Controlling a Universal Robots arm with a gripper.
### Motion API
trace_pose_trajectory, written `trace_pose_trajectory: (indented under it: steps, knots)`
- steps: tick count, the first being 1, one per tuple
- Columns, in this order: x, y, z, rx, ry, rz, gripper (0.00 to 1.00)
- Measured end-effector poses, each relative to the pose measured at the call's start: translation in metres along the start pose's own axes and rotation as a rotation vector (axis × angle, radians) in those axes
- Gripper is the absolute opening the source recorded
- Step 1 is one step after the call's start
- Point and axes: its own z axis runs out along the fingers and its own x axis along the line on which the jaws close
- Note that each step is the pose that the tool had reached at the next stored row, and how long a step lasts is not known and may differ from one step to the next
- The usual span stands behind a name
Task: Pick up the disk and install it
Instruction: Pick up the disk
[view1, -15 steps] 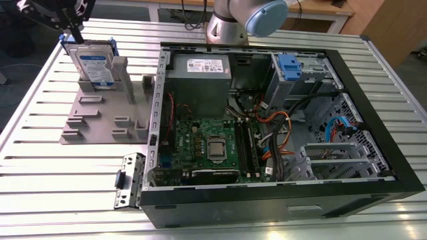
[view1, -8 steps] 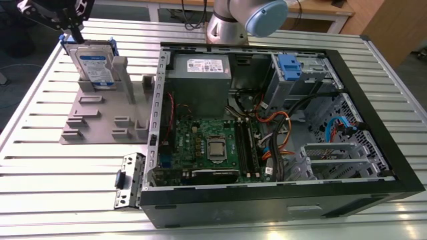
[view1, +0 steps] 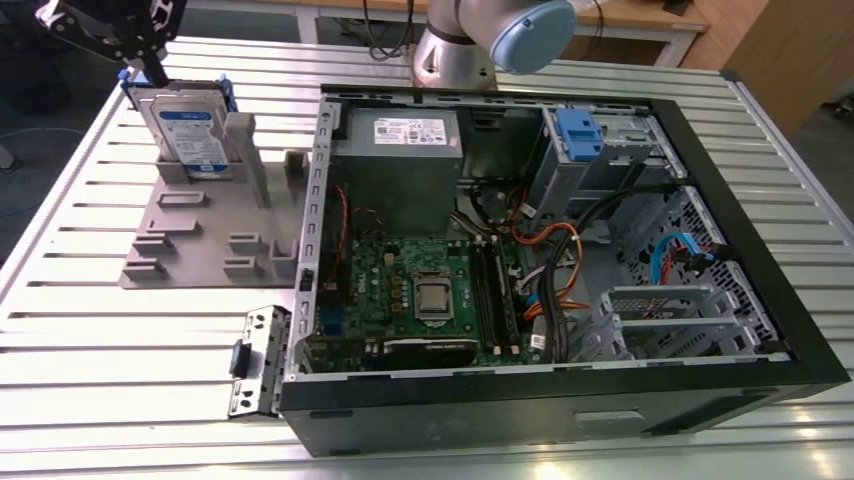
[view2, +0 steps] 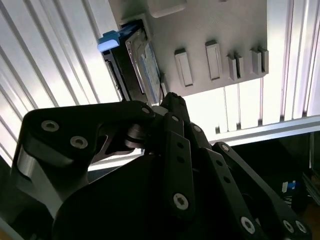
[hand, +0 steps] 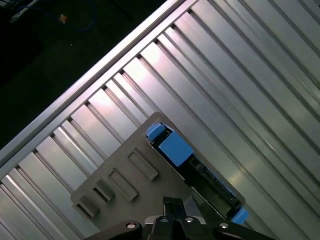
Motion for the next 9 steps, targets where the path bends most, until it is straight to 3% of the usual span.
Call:
trace_pose_trajectory:
  steps: [9]
  knots:
    - [0.0, 0.0, 0.0, -0.0025, 0.0008, -0.093, 0.1]
